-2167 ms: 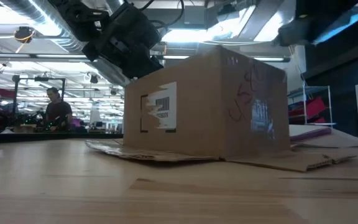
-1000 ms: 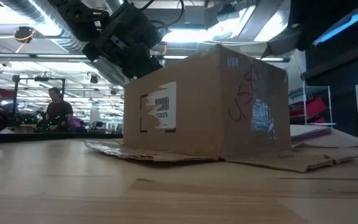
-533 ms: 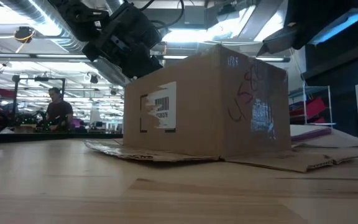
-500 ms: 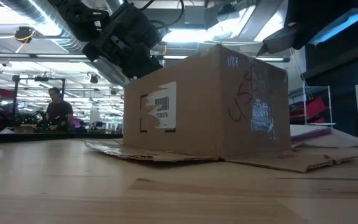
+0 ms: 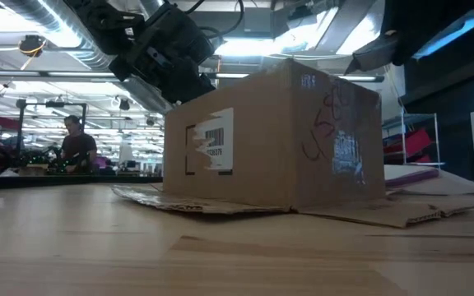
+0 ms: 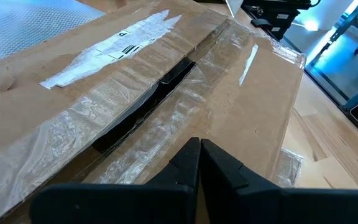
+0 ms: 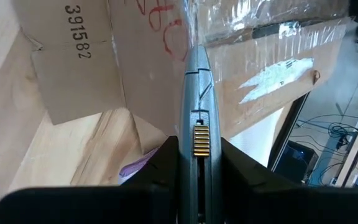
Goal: Unpack boxes
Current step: Break down the cardboard box using a cutter until it is fully flat
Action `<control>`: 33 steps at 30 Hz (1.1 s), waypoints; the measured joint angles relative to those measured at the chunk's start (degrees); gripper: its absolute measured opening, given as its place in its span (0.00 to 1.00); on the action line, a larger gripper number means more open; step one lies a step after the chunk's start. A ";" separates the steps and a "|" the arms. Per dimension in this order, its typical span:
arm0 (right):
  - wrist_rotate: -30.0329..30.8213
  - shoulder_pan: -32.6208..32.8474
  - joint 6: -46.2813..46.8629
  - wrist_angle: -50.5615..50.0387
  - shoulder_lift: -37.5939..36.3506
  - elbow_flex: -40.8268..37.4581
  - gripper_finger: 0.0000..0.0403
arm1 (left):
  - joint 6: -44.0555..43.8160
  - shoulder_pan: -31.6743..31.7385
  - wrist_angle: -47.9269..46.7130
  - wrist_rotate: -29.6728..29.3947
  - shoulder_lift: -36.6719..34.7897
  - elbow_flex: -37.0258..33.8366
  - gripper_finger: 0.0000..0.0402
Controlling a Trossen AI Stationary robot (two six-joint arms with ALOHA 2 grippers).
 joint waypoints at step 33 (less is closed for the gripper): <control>0.07 -1.11 -2.01 1.07 -1.57 -2.33 0.14 | 0.58 0.04 0.98 -0.14 0.00 0.00 0.00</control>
